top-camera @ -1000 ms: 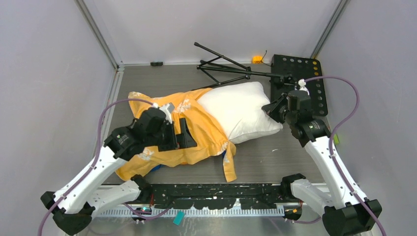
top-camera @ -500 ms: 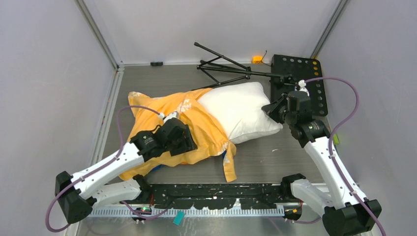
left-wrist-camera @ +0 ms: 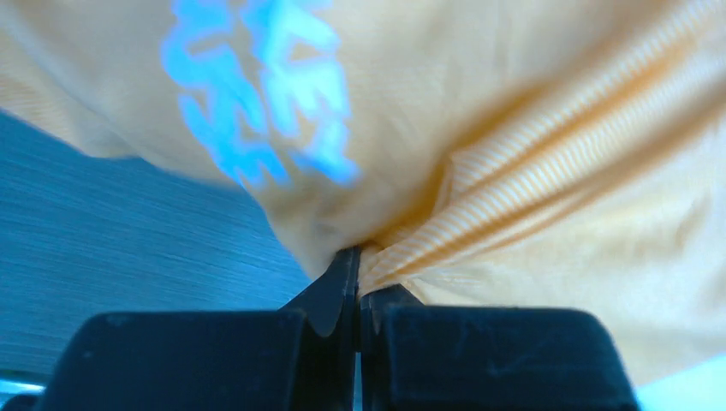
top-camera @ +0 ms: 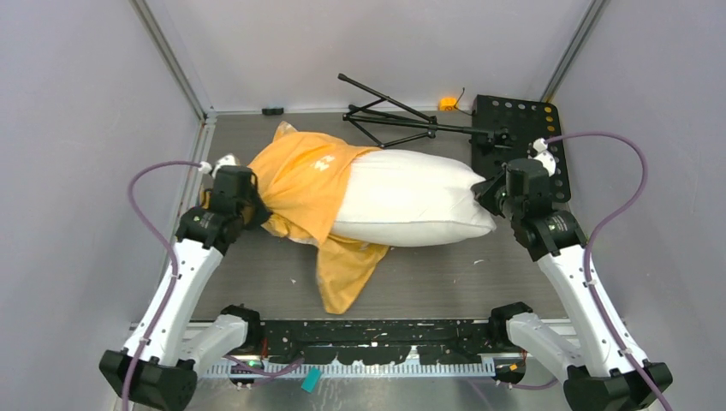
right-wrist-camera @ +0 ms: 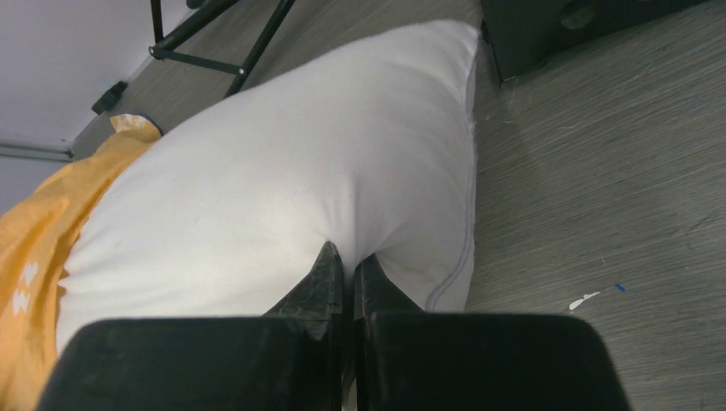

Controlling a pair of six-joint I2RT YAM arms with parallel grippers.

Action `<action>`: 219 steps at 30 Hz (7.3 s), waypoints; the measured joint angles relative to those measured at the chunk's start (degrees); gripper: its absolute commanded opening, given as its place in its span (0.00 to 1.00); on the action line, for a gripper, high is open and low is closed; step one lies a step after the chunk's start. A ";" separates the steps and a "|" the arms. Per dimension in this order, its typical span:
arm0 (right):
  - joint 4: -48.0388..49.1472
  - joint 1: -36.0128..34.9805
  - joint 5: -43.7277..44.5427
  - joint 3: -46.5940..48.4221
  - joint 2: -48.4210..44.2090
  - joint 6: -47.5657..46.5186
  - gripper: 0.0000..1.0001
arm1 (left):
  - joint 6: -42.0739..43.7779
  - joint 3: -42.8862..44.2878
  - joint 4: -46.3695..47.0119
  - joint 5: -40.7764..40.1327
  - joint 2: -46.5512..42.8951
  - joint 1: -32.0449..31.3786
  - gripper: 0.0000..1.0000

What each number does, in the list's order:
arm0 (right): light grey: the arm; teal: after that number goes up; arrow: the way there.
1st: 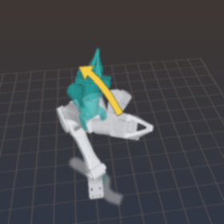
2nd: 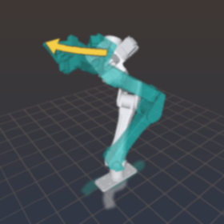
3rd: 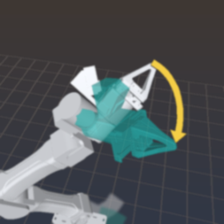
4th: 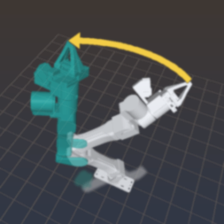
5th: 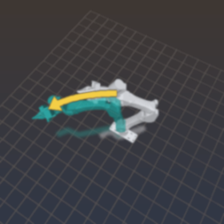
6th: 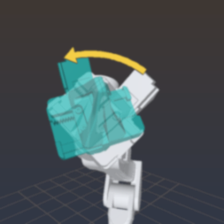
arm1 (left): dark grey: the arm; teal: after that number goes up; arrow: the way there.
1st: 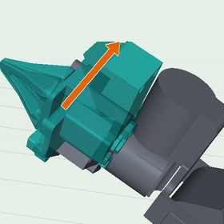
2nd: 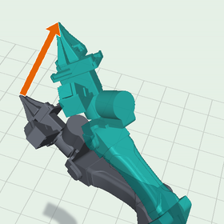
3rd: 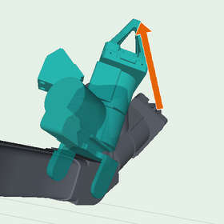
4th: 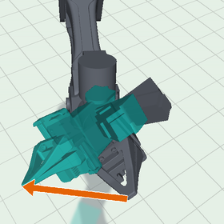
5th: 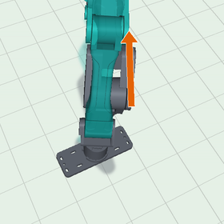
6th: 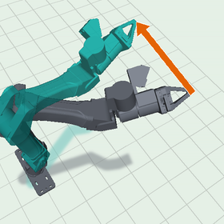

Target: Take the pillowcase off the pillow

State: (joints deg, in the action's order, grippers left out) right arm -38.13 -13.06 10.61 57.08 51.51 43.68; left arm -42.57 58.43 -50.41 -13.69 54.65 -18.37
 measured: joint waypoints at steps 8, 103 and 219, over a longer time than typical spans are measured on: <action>-1.92 -1.42 -0.09 3.06 -1.44 -1.16 0.02 | 8.24 5.97 -4.79 2.32 -0.61 14.12 0.00; -9.33 -24.30 -0.55 18.82 17.00 -22.95 0.00 | 29.97 34.03 -0.20 -10.91 25.88 -25.31 1.00; 10.82 -29.16 0.96 8.35 18.73 -16.31 0.00 | 12.72 16.90 7.80 20.59 16.96 2.03 1.00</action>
State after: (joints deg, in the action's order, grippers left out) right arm -27.31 -42.22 11.57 65.43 70.24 27.38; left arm -29.85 75.33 -42.61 6.90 71.61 -16.34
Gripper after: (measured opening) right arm 0.064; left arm 0.880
